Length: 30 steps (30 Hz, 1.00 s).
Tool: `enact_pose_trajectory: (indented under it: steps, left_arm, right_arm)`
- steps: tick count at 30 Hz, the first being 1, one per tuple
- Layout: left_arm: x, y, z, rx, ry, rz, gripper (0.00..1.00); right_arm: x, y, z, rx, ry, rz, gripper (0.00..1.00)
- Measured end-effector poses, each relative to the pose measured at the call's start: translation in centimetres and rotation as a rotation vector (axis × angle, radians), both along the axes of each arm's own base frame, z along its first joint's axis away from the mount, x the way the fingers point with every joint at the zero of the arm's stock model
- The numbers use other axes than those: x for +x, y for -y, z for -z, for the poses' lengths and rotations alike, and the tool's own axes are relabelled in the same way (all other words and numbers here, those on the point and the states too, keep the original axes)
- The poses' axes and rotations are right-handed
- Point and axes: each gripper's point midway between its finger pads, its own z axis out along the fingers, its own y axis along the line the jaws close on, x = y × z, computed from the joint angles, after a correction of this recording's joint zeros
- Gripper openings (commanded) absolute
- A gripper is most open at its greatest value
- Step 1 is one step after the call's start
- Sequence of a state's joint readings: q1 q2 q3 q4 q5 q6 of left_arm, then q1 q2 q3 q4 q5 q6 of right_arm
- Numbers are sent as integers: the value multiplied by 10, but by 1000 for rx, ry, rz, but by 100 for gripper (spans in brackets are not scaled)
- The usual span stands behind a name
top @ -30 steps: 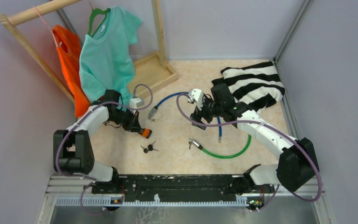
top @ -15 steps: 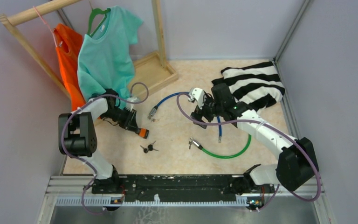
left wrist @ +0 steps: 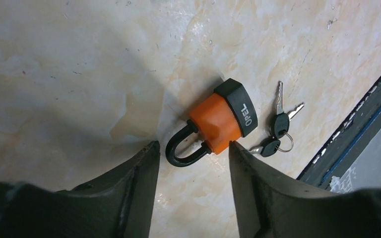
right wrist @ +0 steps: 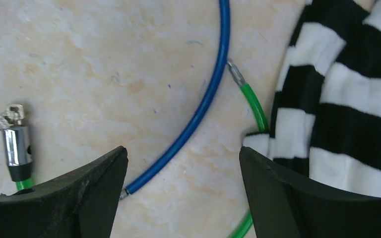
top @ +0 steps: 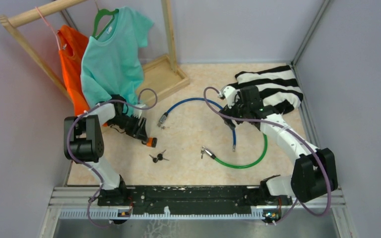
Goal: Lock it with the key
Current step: Place the lock at the center of the board, then pick up the lock from the center of the board.
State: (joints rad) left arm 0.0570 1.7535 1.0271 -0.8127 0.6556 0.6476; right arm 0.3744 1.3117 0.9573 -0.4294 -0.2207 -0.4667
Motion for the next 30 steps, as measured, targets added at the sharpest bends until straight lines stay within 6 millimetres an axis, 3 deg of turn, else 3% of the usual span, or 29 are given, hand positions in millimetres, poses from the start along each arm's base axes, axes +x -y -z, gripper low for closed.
enact_pose_trajectory:
  steps: [4, 8, 12, 18, 24, 30]
  left_arm:
    - [1, 2, -2, -10, 1, -2, 76]
    - [0, 6, -7, -26, 0, 1, 88]
    - [10, 3, -12, 11, 80, 15, 98]
    - [27, 2, -33, 44, 238, 24, 99]
    - [43, 16, -57, 12, 378, 49, 97]
    - [43, 39, -71, -36, 488, 102, 95]
  right_arm:
    - [6, 38, 10, -34, -41, 111, 82]
    - [4, 55, 28, -71, -108, 150, 82]
    - [-4, 55, 42, -86, -170, 134, 81]
    - [-9, 43, 50, -56, -224, 105, 78]
    - [-7, 20, 66, -82, -273, 77, 73]
    - [4, 18, 81, -115, -300, 154, 65]
